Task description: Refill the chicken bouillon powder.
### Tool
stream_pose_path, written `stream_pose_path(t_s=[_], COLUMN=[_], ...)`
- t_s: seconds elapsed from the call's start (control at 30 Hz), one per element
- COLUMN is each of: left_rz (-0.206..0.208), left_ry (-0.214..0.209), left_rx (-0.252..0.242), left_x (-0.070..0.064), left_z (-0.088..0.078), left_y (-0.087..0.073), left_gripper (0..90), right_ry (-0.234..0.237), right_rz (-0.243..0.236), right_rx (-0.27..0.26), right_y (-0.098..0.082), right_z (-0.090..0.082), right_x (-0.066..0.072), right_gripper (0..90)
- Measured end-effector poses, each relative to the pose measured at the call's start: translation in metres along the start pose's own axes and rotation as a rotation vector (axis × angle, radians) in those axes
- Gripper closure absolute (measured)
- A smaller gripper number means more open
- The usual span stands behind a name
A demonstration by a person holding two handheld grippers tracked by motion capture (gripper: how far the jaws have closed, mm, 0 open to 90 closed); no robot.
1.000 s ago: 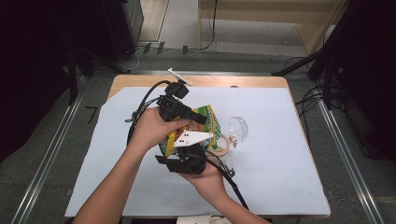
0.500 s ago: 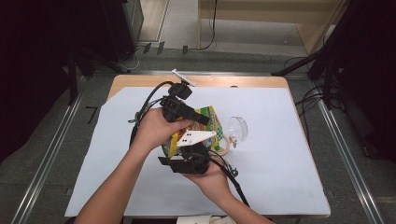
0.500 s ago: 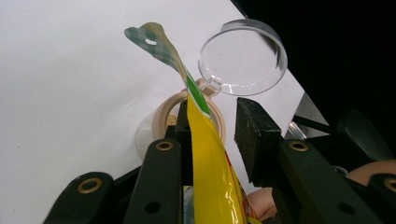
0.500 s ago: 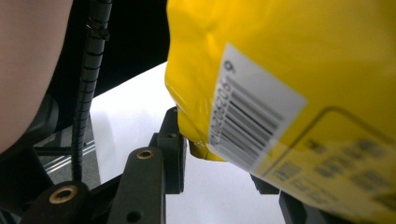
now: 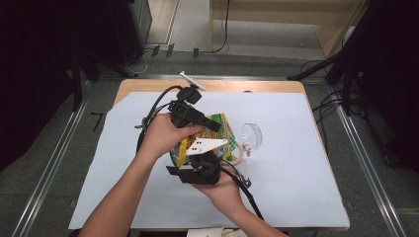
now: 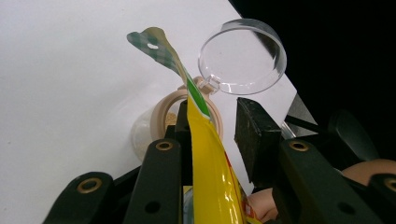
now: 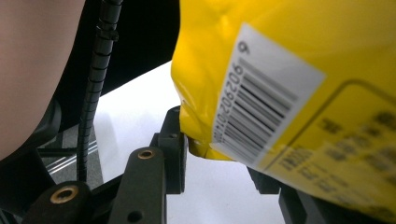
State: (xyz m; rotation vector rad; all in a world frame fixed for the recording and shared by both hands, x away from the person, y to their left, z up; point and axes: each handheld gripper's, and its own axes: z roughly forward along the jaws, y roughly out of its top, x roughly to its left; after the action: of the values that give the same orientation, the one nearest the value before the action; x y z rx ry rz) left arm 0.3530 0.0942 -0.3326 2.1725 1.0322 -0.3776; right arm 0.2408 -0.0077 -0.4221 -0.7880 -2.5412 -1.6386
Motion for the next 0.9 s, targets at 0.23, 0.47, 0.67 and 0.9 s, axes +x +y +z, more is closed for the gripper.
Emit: stream_pose_path(t_s=[0.23,0.47,0.67,0.9], left_rz=[0.011,0.027,0.029,0.036], left_ry=[0.017,0.030,0.030,0.030], left_rx=[-0.003,-0.002,-0.001,-0.001], left_x=[-0.005,-0.010,-0.010,-0.011], left_z=[0.000,0.001,0.002,0.002], left_y=[0.000,0.000,0.001,0.000], left_gripper=[71.4,71.2,71.2,71.1], right_ry=[-0.011,-0.014,-0.013,-0.019], right_rz=[-0.007,-0.011,-0.011,-0.018], right_rx=[-0.014,-0.024,-0.020,-0.019], right_y=[-0.001,-0.002,-0.002,-0.003], right_z=[0.001,0.000,-0.001,-0.002], right_x=[0.000,0.001,0.000,0.000], right_gripper=[64.3,64.5,64.6,64.7])
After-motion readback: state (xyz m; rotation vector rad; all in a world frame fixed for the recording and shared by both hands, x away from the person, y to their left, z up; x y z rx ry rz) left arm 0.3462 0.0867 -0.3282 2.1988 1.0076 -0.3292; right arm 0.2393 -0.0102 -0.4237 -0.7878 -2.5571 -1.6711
